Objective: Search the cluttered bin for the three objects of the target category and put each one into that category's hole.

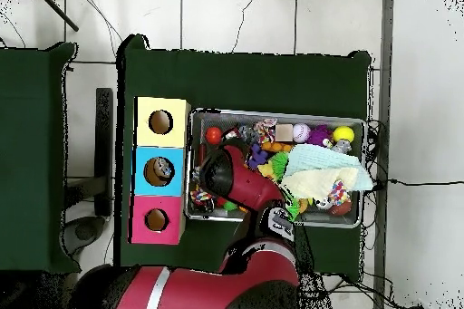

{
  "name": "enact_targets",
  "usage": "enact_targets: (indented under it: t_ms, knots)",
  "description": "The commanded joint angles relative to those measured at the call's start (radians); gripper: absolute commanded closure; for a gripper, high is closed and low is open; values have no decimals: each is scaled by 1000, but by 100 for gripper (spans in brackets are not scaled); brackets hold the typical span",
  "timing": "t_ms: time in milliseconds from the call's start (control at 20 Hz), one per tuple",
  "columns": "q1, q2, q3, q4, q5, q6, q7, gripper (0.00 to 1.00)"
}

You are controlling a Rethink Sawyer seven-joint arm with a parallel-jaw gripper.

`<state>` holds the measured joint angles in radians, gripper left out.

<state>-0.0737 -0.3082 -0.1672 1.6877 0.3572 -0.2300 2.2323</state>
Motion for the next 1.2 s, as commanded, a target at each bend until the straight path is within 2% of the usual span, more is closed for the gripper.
enact_targets:
  t_ms: [50,150,450,750,950,1200]
  knots:
    - [3,55,9,-36,22,-30,135,0]
    - [4,56,7,-36,26,-31,140,0]
    - [68,64,-60,-16,115,-27,171,0]
    - [72,44,-59,17,157,-103,240,0]
    - [42,39,-30,26,126,-158,267,0]
    - [39,42,-14,32,126,-169,259,0]
